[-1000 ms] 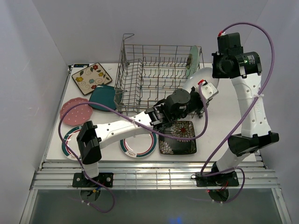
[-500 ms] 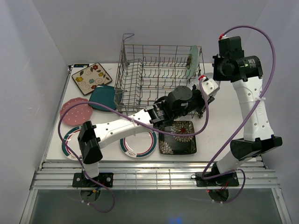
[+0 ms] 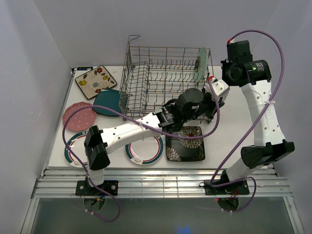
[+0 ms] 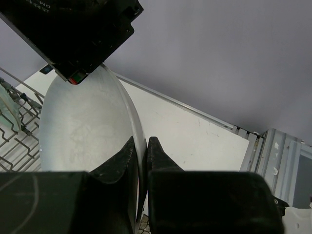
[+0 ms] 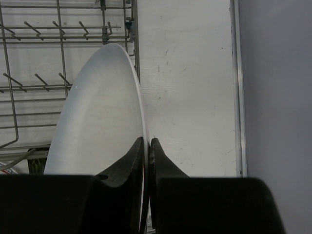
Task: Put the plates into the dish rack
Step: Insert the plate into the dish rack.
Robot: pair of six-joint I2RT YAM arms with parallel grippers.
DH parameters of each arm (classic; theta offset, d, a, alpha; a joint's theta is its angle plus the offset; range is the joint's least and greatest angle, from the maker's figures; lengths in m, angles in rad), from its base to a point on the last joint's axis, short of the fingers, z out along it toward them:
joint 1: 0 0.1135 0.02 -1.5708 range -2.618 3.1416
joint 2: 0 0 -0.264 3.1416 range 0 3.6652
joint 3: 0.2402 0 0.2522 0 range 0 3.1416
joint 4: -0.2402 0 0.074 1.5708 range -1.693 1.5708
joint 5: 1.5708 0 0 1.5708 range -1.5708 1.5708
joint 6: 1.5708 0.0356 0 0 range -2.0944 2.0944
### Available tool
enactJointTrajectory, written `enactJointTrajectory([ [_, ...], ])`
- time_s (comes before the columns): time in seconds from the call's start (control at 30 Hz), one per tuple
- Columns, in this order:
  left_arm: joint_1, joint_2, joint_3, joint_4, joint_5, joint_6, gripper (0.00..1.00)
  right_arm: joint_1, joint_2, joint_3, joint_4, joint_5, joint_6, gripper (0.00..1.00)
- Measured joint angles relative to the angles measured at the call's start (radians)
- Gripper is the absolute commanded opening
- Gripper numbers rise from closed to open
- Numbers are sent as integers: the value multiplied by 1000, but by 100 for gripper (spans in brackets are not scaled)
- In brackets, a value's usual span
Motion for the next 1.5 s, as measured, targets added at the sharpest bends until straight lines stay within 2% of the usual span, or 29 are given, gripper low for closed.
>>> enactJointTrajectory([
  [0.43, 19, 23, 14, -16, -13, 11, 0, -8, 17, -45, 73, -28, -4, 9],
  [0.53, 29, 23, 14, -25, -9, 16, 0, -8, 24, -54, 90, -29, 8, 15],
  [0.57, 30, 23, 14, -25, -8, 16, 0, -8, 25, -55, 96, -28, 16, 22],
  [0.6, 32, 23, 14, -23, -6, 16, 0, -8, 25, -55, 104, -25, 28, 25],
  [0.73, 24, 15, 14, 3, 59, 12, 0, -13, 45, -56, 257, -19, 55, 34],
  [0.9, 15, 13, 14, 27, 140, -13, 0, -15, 53, -54, 336, -22, 74, 35],
  [1.3, 53, 13, 14, 33, 185, -47, 0, -21, 59, -39, 366, -35, 77, 35],
  [1.37, 53, 13, 14, 33, 185, -48, 0, -21, 67, -25, 366, -46, 77, 38],
  [1.5, 61, 13, 14, 34, 185, -61, 0, -21, 84, -3, 366, -65, 77, 52],
])
